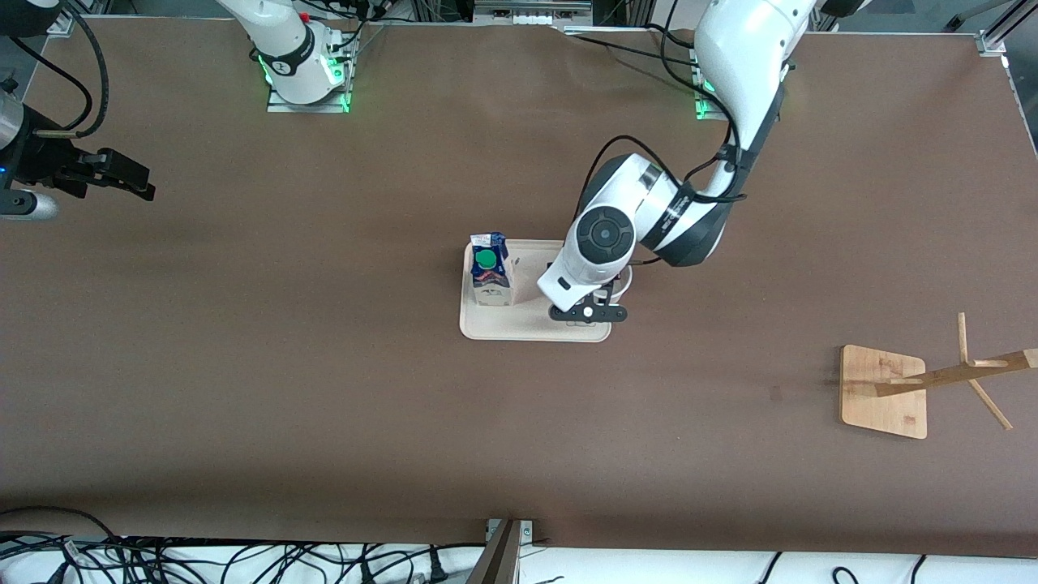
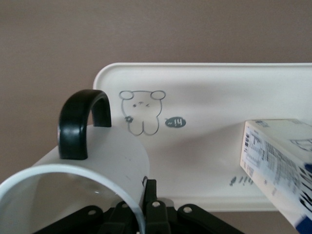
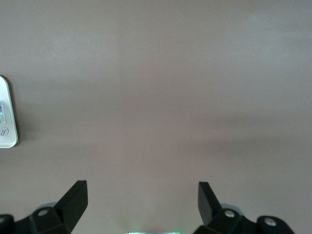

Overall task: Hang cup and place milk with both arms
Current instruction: 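Lift the mug with the left gripper while the right gripper reaches out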

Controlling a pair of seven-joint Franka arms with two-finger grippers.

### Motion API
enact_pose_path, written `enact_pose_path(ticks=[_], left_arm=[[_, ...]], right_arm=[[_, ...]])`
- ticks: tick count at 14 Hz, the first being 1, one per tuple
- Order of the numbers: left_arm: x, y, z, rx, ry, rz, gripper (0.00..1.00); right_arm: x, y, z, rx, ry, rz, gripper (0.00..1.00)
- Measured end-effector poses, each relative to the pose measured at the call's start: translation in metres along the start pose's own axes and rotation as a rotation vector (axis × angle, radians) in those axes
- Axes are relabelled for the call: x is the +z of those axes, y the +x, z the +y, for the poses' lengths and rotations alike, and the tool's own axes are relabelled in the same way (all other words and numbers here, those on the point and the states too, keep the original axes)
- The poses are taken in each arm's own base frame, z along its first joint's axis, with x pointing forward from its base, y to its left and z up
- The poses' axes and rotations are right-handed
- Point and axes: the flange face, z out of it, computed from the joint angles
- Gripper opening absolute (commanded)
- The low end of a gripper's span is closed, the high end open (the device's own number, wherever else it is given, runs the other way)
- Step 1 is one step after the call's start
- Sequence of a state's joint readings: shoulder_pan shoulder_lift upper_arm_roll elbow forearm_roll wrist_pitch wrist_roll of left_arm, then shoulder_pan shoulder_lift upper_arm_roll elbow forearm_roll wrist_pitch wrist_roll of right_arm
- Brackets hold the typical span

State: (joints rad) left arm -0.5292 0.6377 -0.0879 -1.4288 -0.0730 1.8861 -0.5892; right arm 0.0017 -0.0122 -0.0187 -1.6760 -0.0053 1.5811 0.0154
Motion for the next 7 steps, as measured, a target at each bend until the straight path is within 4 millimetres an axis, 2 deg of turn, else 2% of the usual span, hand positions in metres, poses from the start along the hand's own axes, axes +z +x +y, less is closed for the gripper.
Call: enact_pose_path(ticks=[2,3,5,7], left_arm=[[-0.057,-0.014,-0.021,-0.012,0.078,-0.006,0.0],[-0.093,-0.02,-0.036,-0.011,0.136,0.034,0.0],[-0.172,-0.037,-0.068,0.021,0.195,0.151,0.0],[-0.23,-0.049,-0.107,0.072,0.189,0.222,0.0]], right_arm=[[0.0,0.0,0.0,0.0,0.0,0.0,1.0],[0.0,0.0,0.0,0.0,0.0,0.0,1.0],[0.0,0.0,0.0,-0.001,0.0,0.0,1.0],[0.0,0.0,-0.002,-0.003,0.0,-0.001,1.0]])
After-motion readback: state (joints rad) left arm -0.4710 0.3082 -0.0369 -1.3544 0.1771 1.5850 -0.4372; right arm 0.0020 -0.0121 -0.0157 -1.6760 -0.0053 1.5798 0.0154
